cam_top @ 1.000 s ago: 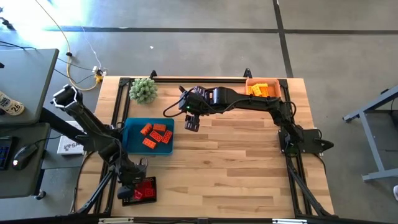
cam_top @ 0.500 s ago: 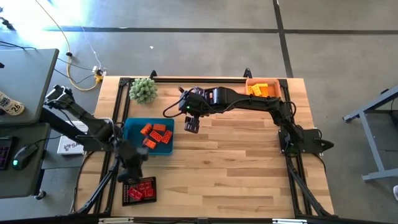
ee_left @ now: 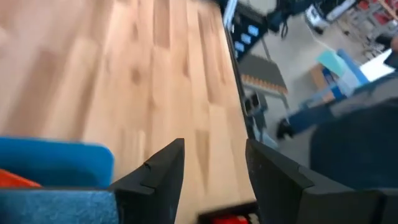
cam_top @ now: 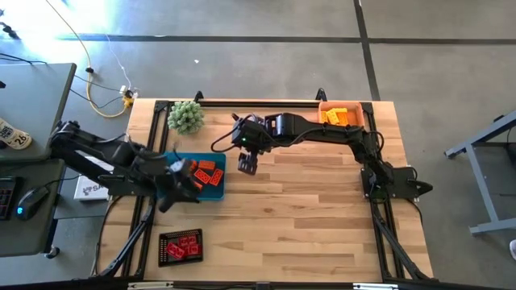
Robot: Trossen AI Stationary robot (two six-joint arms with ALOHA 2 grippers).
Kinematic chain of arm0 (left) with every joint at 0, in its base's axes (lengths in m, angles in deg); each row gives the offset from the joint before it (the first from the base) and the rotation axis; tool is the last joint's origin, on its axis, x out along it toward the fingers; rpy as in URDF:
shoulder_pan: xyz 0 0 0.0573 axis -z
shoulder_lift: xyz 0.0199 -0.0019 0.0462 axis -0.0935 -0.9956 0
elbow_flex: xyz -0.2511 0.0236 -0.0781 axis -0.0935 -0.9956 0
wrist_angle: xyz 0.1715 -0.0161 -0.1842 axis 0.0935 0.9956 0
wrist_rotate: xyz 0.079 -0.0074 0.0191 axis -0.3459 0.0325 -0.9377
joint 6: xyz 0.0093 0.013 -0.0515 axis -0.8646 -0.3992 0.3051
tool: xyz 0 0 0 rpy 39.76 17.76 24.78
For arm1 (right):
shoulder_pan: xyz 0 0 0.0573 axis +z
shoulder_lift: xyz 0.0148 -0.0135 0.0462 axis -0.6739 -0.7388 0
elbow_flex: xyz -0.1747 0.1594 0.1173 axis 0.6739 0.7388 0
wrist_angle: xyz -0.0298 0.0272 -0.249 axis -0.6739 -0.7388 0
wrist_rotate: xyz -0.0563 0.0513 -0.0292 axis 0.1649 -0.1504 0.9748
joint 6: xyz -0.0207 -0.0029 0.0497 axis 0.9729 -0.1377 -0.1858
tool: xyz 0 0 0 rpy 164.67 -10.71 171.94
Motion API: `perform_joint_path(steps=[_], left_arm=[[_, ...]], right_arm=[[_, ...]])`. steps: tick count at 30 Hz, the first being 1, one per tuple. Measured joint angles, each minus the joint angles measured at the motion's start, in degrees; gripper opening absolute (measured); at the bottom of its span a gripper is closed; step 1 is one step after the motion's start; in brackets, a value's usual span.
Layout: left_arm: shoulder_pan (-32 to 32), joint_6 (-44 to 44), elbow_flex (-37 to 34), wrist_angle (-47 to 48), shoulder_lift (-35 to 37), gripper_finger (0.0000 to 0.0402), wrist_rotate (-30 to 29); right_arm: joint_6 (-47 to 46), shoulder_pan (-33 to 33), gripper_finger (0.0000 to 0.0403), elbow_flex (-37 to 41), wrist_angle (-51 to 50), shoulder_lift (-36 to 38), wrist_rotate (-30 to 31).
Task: Sort & place blocks by color
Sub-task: Return to Home Position
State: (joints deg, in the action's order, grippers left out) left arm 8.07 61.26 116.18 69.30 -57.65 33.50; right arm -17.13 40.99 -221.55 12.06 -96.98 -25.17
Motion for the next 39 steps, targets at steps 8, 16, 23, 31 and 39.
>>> perform_joint_path(steps=[8,16,23,31,39], left_arm=[[-3.9,-8.5,0.0,6.0,9.8,0.0158,-4.1],[-7.8,-12.7,-5.1,3.4,19.6,0.0158,-5.6],[-9.8,-11.0,-14.2,-5.3,26.4,0.0158,-4.5],[-11.6,-11.1,-21.6,-15.2,27.9,0.0158,-2.6],[-14.0,-12.1,-25.8,-17.6,27.9,0.0158,-2.1]], right_arm=[[-4.3,1.2,0.0259,0.0,0.0,0.0,-2.8],[-6.0,3.3,0.0259,0.0,2.8,0.0,-2.5],[-6.0,4.9,0.0259,0.0,4.4,0.0,-2.5],[-6.0,5.3,0.0259,0.0,4.2,0.0,-2.5],[-5.5,5.2,0.0259,0.0,0.9,0.0,-2.5]])
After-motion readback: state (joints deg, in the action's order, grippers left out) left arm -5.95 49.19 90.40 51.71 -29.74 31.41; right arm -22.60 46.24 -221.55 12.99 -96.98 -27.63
